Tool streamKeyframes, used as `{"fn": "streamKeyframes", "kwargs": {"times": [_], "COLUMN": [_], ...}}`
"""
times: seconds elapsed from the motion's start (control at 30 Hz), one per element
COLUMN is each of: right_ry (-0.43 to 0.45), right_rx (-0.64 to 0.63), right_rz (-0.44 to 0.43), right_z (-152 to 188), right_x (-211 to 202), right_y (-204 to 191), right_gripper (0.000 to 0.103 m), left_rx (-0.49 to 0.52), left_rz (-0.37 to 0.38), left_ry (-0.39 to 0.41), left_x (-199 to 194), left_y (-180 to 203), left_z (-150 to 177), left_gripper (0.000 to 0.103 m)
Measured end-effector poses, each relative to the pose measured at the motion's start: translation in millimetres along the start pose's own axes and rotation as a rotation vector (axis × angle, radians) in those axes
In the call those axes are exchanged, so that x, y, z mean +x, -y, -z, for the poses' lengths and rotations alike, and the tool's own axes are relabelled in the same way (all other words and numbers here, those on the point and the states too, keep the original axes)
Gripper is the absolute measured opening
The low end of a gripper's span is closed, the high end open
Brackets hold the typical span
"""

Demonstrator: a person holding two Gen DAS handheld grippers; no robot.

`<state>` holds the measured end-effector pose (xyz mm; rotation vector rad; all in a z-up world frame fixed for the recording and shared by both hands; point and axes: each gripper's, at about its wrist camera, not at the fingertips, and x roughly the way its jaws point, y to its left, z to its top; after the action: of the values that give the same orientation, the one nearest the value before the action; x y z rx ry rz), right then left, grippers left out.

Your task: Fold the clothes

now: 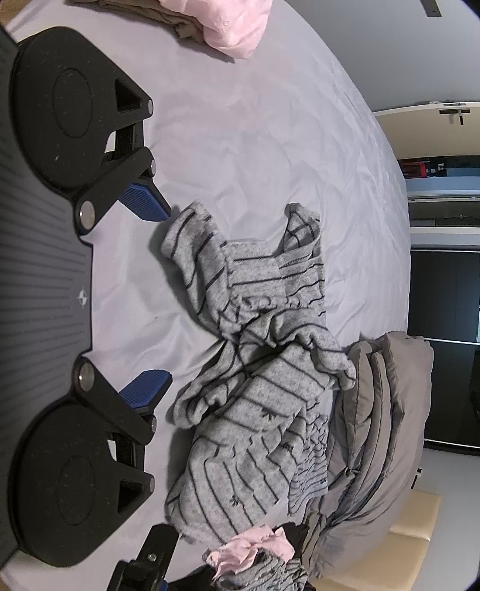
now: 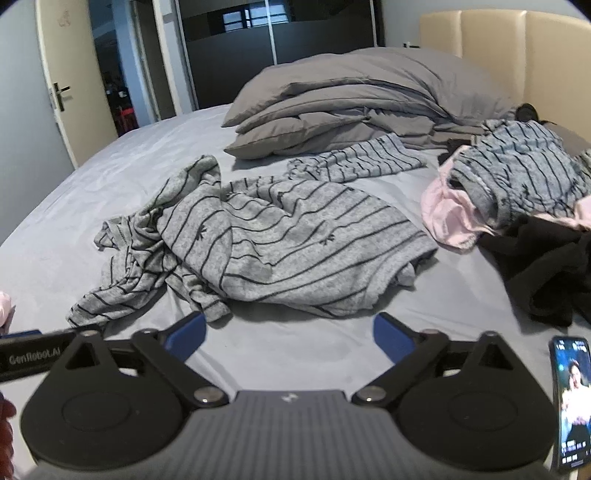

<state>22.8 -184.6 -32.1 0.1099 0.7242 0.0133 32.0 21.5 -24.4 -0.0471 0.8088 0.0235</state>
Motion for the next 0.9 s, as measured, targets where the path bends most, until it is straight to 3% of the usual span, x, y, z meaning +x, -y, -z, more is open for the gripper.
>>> {"fn": "streamKeyframes", "kwargs": {"times": [0.07, 0.13, 0.3, 0.57, 0.7, 0.73, 0.77, 0.83, 0.9], "right_ry": [0.000, 0.000, -0.001, 0.026, 0.020, 0.019, 0.026, 0.041, 0.055], "right_rx": [-0.013, -0.027, -0.060, -0.164, -0.171, -0.169, -0.160, -0.142, -0.125], "right_rz": [-0.021, -0.043, -0.097, -0.106, -0.110, -0.107, -0.095, -0.070, -0.046], "right_z": [-1.2, -2.4, -5.4, -18.3, -27.0, -28.8, -30.5, -33.7, -36.9], "right_x": [7.0, 14.0, 31.4, 64.9, 87.2, 89.1, 84.5, 75.2, 65.9], "right_y": [-2.9, -5.7, -12.9, -37.9, -41.7, -40.8, -36.6, -28.1, -19.6], "right_gripper": [0.083, 0.068, 0.059, 0.061, 0.059, 0.054, 0.048, 0.012, 0.009], "left_rx": [-0.010, -0.027, -0.033, -0.029, -0.029, -0.029, -0.029, -0.029, -0.031], "left_rz": [-0.007, -0.006, 0.000, 0.013, 0.036, 0.043, 0.050, 0.063, 0.077], "left_ry": [0.005, 0.007, 0.024, 0.056, 0.049, 0.046, 0.042, 0.035, 0.030], "left_x": [9.2, 19.4, 40.7, 73.4, 82.6, 84.3, 86.1, 89.6, 92.6], "left_y": [-4.5, -9.3, -14.3, -19.8, -20.9, -21.1, -21.2, -21.6, -22.0], "left_z": [-2.8, -6.0, -12.4, -21.9, -24.0, -24.4, -24.7, -25.4, -26.3], "left_gripper": [0.081, 0.081, 0.074, 0.069, 0.050, 0.046, 0.035, 0.025, 0.013]}}
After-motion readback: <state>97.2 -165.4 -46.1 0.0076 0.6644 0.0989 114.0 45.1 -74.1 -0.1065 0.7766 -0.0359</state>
